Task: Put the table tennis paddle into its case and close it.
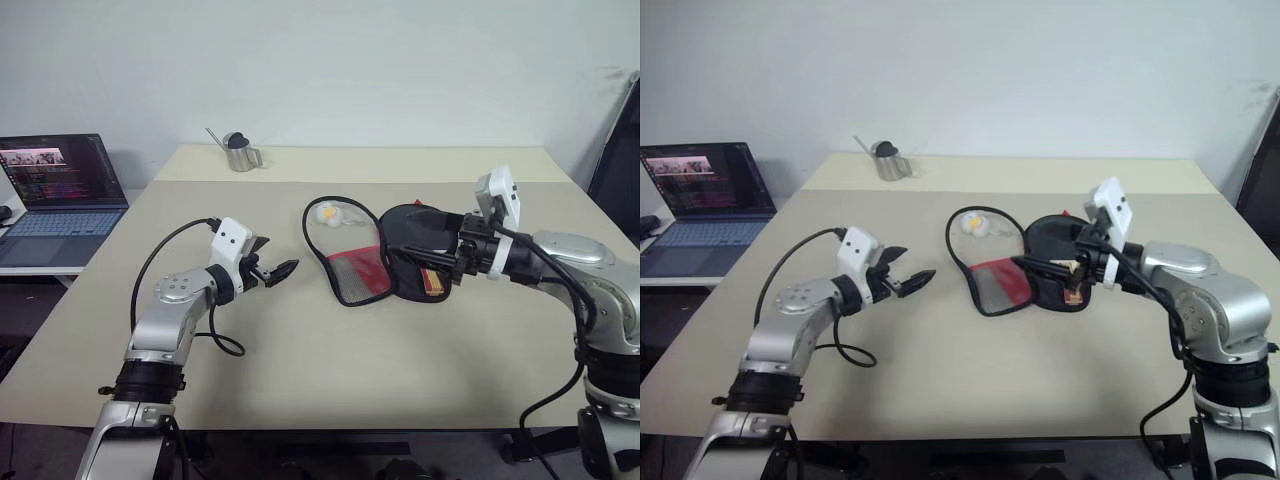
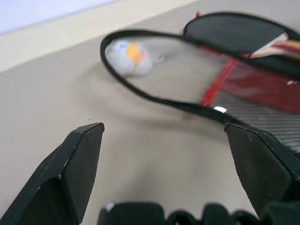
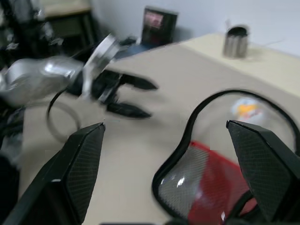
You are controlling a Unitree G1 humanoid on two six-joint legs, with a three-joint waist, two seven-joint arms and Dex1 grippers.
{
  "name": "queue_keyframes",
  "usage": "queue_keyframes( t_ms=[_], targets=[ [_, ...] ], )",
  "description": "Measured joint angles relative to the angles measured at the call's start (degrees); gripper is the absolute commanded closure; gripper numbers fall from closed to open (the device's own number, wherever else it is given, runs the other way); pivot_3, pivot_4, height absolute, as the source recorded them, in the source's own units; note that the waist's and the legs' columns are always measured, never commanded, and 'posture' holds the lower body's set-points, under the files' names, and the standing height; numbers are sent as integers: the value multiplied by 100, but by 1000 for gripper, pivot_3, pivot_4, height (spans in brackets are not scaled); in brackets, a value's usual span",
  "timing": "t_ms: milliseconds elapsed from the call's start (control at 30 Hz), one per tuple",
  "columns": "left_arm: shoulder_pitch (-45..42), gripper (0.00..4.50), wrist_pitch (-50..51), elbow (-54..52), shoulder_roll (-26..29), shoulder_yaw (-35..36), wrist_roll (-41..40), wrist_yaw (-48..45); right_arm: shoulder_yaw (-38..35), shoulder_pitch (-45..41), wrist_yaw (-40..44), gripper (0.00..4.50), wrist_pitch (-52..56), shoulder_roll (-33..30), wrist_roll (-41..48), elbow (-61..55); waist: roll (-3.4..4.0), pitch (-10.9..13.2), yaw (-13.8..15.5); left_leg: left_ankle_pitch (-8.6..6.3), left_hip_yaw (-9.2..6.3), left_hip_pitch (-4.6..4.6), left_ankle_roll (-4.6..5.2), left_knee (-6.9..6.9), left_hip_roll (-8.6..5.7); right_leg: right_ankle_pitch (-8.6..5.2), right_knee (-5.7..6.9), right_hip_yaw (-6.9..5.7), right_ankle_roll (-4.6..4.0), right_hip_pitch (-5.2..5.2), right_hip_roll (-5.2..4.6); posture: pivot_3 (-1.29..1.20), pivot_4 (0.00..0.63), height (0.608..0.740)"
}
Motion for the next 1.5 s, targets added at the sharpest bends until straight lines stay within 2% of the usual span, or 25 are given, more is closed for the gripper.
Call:
queue_keyframes(
  t_ms=[433, 900, 1267, 1500],
  targets=[
    [-1032, 0, -959, 2126, -452, -311, 705, 71, 509, 403, 58, 48, -950, -394, -893, 661, -1, 0, 68, 0, -5, -15, 0, 30, -2, 1, 4, -7, 1, 0, 3, 0, 150, 740],
    [-2200, 0, -1766, 4497, -1308, -475, 1234, 421, 490, 444, 112, 48, -1110, -512, -935, 747, -3, 2, 60, -1, -8, -19, 0, 40, -19, 2, 7, -10, 2, 1, 8, 0, 150, 740],
    [-2512, 0, -2070, 5025, -1401, -582, 1634, 648, 380, 622, -38, 48, -1035, -548, -887, 653, -4, 2, 64, 0, -13, -18, 0, 46, -19, 3, 11, -13, 3, 3, 9, 0, 150, 740],
    [-2749, 0, -2056, 5374, -2067, -376, 1554, 752, 376, 572, -115, 48, -1019, -540, -889, 670, -6, 3, 114, 0, -17, -26, 0, 51, -26, 4, 8, -18, 5, 5, 6, 0, 150, 740]
  ],
)
